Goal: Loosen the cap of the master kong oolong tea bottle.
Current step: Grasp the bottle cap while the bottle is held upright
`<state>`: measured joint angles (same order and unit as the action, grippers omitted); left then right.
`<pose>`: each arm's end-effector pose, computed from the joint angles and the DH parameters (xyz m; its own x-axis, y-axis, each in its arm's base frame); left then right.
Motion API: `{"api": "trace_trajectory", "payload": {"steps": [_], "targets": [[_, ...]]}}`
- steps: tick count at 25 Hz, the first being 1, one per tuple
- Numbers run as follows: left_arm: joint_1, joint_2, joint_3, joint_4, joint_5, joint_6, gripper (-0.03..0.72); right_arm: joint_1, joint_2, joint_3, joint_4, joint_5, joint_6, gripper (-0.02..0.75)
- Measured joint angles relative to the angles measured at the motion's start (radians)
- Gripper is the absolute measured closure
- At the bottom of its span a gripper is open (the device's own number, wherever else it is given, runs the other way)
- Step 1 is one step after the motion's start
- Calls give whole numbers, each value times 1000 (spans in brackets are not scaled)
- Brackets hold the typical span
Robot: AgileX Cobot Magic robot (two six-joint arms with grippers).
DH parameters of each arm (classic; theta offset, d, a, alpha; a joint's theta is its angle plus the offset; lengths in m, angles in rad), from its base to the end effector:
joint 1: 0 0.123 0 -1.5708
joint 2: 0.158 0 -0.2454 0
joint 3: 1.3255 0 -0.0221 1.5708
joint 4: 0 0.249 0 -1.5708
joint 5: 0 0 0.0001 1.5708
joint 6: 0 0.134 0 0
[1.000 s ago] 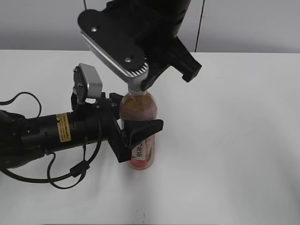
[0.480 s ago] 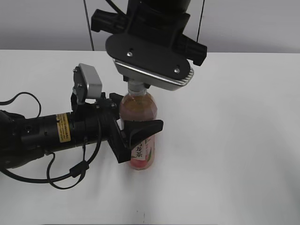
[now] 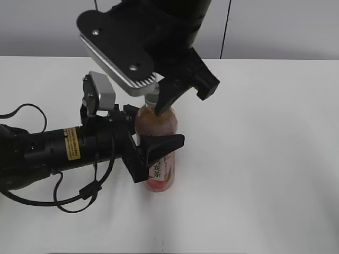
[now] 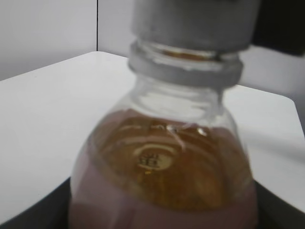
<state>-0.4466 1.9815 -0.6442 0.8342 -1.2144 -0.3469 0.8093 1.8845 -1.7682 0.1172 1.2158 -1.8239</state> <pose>0.2543 -0.2249 0.0826 -0.1472 0.0868 -0.9853 0.9295 0.3528 -0.1078 0.2681 0.3025 0.2304 0.8647 -0.5011 -0.0336 -0.4819 -0.8089 -0.3370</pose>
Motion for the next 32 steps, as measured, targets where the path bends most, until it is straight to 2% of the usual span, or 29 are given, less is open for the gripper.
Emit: {"api": "trace_trajectory", "payload": {"steps": [3,6,8,22,27,32], "targets": [[0,0,0,-1,0,-1,250,2,-1,0,1,0,297,182],[0,0,0,-1,0,-1,250,3,-2,0,-25,0,634,139],[0,0,0,-1,0,-1,250,3,-2,-6,-35,1,816,150],[0,0,0,-1,0,-1,250,3,-3,-28,-49,3,1728,178],[0,0,0,-1,0,-1,250,3,-3,-28,-68,4,1878,228],[0,0,0,-1,0,-1,250,3,-3,-28,-53,4,1910,290]]}}
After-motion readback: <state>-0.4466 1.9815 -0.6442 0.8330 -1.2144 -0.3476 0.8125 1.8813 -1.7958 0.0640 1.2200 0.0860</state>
